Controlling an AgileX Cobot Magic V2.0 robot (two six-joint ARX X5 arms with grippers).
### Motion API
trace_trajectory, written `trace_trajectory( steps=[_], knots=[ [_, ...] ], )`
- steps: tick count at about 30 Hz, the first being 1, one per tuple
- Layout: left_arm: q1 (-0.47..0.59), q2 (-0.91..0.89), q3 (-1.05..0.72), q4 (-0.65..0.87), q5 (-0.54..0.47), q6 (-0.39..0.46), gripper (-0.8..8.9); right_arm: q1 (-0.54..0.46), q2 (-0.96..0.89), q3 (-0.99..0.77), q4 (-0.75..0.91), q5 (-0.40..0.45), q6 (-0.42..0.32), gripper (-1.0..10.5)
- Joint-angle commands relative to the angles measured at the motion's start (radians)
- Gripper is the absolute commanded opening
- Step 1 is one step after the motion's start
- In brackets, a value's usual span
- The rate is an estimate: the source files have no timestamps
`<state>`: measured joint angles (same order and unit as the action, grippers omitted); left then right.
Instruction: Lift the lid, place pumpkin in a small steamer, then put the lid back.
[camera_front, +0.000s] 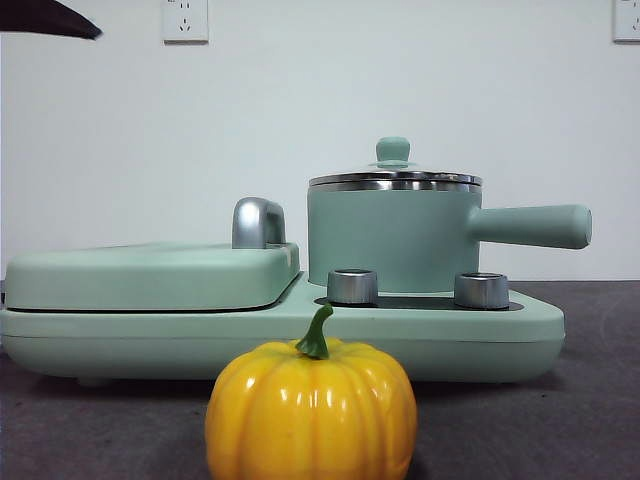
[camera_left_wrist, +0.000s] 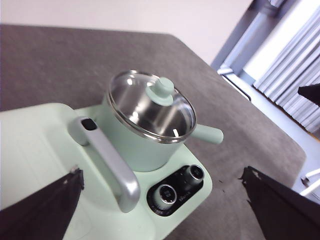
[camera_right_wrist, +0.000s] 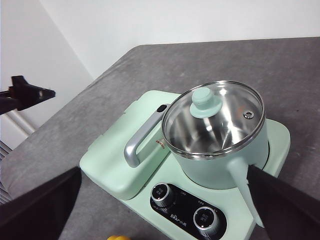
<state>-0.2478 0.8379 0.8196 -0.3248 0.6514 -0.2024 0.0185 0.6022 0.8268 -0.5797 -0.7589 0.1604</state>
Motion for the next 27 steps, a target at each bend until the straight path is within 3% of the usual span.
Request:
trace_trajectory(
  steps=[1,4,17,27],
  knots=[
    [-0.027,0.071,0.058,0.011,-0.001,0.015,5.23,0.001,0.005,0.013,0.009,0.000,-0.012,5.3],
    [-0.065,0.165,0.120,0.008,-0.010,0.036,5.23,0.001,0.004,0.013,0.010,0.000,-0.011,5.3],
    [-0.279,0.650,0.594,-0.095,-0.241,0.193,5.23,0.001,0.004,0.013,0.010,0.000,0.011,5.3],
    [-0.405,0.892,0.785,-0.086,-0.382,0.190,4.94,0.001,0.004,0.013,0.011,0.000,0.023,5.3]
  ],
)
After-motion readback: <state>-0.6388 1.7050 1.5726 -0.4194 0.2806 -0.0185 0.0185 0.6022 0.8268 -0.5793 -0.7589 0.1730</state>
